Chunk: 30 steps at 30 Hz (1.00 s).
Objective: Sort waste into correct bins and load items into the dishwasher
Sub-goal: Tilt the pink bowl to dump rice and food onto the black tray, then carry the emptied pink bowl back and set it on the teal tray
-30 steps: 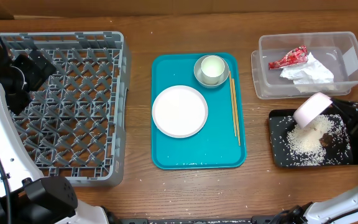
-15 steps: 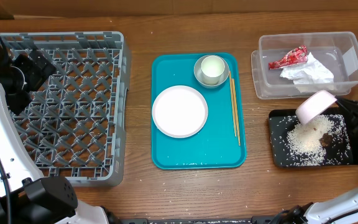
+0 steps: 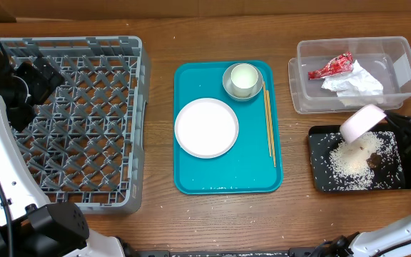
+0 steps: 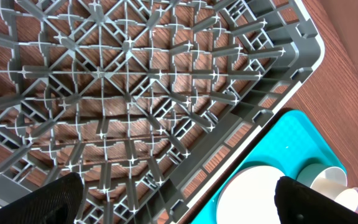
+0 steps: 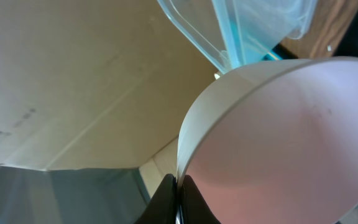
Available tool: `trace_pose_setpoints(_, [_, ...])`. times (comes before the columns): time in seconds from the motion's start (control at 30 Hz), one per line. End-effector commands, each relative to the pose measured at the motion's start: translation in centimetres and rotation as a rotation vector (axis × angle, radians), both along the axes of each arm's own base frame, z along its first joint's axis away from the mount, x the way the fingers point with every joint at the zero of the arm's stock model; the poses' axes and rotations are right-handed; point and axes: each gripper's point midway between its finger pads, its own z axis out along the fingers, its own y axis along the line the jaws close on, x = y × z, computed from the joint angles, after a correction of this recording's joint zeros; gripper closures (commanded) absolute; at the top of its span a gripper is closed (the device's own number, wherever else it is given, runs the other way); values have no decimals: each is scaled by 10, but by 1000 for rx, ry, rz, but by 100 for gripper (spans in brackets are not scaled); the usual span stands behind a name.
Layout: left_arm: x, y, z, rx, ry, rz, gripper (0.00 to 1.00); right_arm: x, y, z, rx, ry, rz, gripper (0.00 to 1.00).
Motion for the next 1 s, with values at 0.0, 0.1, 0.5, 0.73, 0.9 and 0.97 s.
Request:
trace_pose_setpoints(0.0, [-1,1,9,11,-23,12,0,-1,0,9,-89,-81,25,96])
trace_pose_setpoints(0.1, [-1,1,9,11,-23,12,0,-6,5,20,-160,-111,61,96])
trace_pose_setpoints(0.5, [-1,1,9,11,-23,12,0,-34,43,49,-638,12,285,96])
trace_pose_setpoints(0.73, [-1,1,9,11,-23,12,0,-43,77,74,-1028,126,277,96])
trace_pose_setpoints(0.9, [-1,1,9,11,-23,12,0,-40,147,89,-1095,-14,400,96])
trace_pose_setpoints(0.97, [-1,1,9,11,-23,12,0,-39,172,88,-1117,-43,459,96])
